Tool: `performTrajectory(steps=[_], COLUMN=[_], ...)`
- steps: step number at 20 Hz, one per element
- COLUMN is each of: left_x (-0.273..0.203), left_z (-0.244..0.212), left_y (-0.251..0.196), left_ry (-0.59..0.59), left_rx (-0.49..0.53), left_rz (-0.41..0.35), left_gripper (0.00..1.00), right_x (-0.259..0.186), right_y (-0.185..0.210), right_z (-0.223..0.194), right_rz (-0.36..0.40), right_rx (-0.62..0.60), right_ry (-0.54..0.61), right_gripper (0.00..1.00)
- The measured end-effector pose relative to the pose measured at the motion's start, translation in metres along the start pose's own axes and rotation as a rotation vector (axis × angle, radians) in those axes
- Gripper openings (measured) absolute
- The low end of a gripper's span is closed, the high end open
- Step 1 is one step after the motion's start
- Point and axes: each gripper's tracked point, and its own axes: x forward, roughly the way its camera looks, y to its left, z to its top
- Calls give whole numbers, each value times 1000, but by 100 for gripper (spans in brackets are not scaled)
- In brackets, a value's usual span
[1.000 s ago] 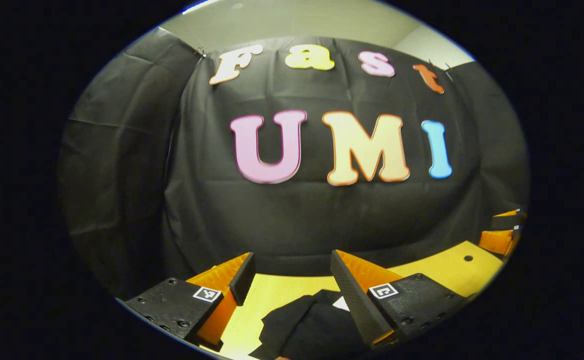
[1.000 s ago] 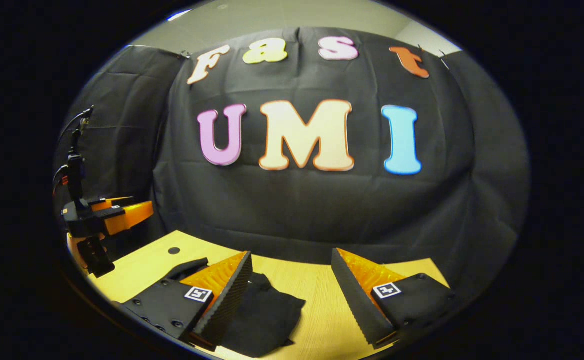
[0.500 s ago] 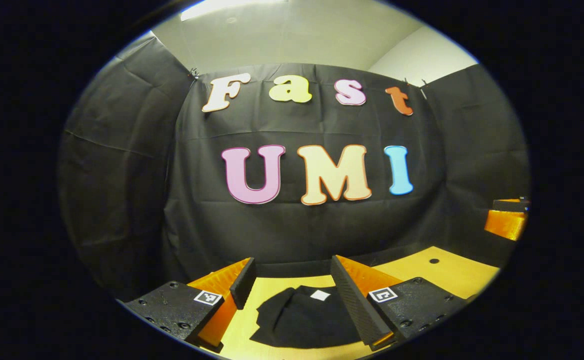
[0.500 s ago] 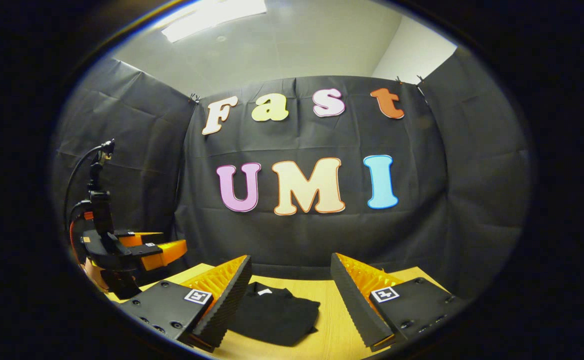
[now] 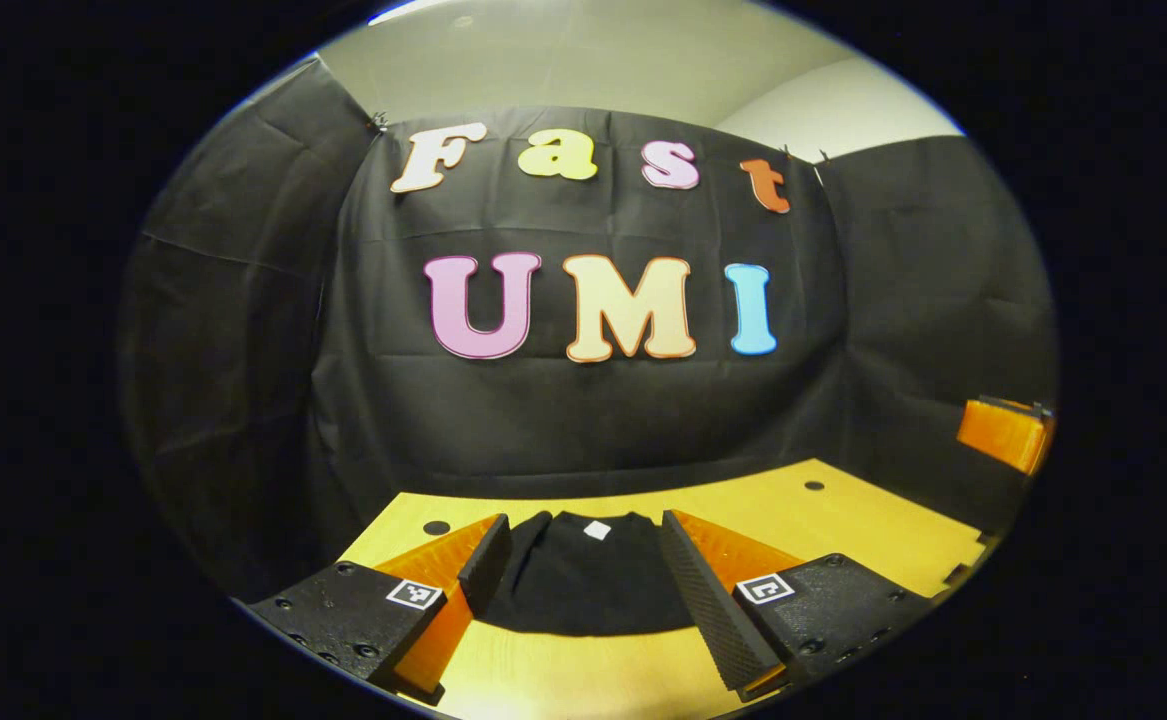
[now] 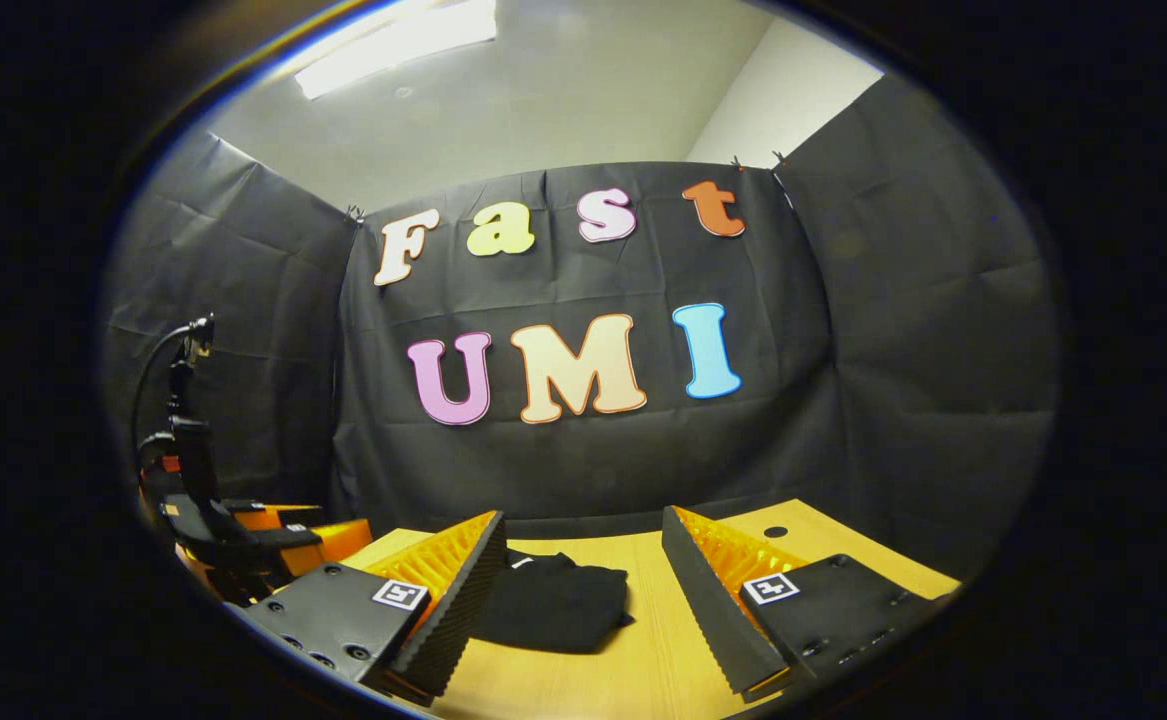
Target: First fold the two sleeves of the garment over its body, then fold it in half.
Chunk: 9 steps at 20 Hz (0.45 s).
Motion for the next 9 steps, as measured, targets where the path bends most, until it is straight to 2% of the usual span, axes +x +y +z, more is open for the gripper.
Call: performTrajectory(steps=[2,6,8,9], left_x=[-4,-3,-3,-3], left_z=[-6,-6,-7,-9], left_y=[-4,-5,-8,-10], left_ry=[12,17,22,27], left_rx=[7,-45,-80,-96], left_rz=[-30,-57,-74,-86], left_gripper=[91,91,96,91], right_x=[-5,-15,-21,-25], right_y=[2,14,19,21], right_z=[-5,-10,-13,-15], right_rz=[-9,-14,-25,-37], right_rx=[-8,-21,-31,-37], right_ry=[4,23,24,24], right_gripper=[98,95,98,98])
